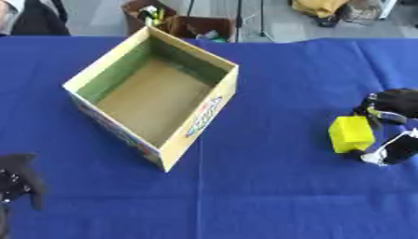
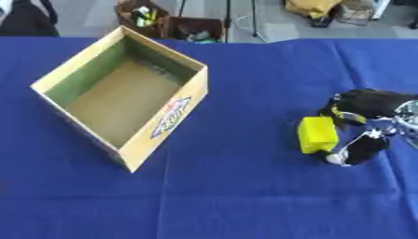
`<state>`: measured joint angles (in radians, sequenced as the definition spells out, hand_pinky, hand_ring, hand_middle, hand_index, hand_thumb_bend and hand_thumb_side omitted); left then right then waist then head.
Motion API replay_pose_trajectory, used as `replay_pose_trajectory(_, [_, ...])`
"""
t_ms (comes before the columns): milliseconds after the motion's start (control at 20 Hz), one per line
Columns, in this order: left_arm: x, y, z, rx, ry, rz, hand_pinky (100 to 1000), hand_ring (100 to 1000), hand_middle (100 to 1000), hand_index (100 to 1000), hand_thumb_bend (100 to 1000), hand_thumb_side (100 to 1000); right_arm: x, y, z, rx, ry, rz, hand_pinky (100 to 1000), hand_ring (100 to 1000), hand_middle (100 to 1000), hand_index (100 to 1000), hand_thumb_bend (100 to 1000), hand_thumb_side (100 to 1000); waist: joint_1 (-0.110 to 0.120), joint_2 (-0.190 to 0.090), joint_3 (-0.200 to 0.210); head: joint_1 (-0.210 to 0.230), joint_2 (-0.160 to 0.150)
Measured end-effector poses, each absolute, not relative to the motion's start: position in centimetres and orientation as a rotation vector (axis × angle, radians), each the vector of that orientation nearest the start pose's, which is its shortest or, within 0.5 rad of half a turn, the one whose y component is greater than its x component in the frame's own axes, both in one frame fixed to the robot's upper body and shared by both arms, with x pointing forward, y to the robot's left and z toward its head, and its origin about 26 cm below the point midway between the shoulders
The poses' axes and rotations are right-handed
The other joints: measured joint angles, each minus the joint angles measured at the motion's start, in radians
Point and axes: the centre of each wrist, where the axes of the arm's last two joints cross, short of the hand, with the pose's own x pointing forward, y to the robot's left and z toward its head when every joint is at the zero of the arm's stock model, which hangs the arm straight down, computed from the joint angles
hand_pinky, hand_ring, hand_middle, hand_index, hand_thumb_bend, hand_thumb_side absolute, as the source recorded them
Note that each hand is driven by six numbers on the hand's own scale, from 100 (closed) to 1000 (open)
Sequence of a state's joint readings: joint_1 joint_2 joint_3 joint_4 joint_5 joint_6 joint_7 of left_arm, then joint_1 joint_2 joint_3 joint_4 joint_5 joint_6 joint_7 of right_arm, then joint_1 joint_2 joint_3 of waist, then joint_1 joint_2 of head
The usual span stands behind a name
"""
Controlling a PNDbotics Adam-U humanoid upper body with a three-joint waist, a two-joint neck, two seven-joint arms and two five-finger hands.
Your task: Pick up objects on the table and place them in the box.
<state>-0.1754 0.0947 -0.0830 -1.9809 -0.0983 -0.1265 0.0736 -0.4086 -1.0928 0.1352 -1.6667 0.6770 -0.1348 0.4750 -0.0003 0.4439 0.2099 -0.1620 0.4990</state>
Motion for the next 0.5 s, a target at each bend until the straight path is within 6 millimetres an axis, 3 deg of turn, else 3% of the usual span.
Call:
replay_pose_trajectory(300, [28.7,21.4,14.4,0.057,-2.274,-0.18,225,382,395,655,100,996,32.5,-38.7,27.2,-1.188,-1.245,1.693,539,543,329,441,100,481,-0.001,0.0,-0.002,0.001,0.0])
replay_pose_trajectory(500, [28.7,21.4,14.4,0.056,-2.271,-0.183,226,382,396,655,100,996,32.3,-38.4,27.9,-1.2,-1.302,1.647,536,536,308,422,100,464,-0.003,-0.005,-0.004,0.002,0.0])
